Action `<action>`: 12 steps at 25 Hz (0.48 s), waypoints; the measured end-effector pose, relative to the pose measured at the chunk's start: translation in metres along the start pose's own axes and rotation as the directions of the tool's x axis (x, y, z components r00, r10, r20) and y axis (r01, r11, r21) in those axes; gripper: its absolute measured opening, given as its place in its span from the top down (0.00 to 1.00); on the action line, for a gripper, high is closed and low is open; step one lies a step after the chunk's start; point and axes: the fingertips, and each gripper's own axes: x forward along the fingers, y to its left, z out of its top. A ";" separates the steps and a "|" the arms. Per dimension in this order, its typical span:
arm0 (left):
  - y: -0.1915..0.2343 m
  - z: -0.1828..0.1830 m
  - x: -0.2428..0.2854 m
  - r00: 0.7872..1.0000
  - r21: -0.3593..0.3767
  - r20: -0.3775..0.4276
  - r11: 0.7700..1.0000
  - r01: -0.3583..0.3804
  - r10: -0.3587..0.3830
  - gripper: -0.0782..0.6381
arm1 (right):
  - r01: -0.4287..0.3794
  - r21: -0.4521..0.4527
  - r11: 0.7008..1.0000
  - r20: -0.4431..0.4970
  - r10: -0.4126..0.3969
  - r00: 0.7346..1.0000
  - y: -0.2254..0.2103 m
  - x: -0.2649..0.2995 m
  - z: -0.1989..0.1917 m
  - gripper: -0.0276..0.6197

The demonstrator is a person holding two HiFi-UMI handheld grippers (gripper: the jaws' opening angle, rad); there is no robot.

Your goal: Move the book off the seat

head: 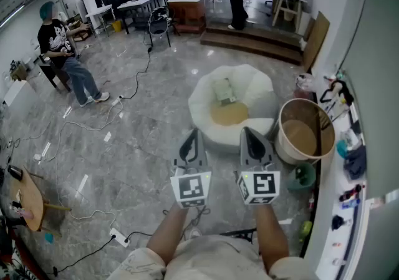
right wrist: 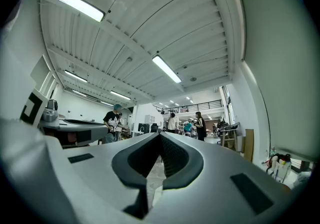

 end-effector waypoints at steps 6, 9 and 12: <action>-0.016 -0.002 -0.004 1.000 0.009 -0.007 1.000 0.005 -0.005 0.89 | -0.012 0.004 1.000 0.001 0.012 1.000 -0.006 -0.008 -0.001 0.95; -0.026 -0.003 -0.006 1.000 0.010 -0.014 1.000 0.008 -0.008 0.89 | -0.015 0.006 1.000 -0.002 0.015 1.000 -0.011 -0.014 0.000 0.95; -0.035 -0.004 -0.007 1.000 0.011 -0.021 1.000 0.010 -0.009 0.89 | -0.012 0.018 1.000 -0.004 0.012 1.000 -0.017 -0.020 -0.003 0.95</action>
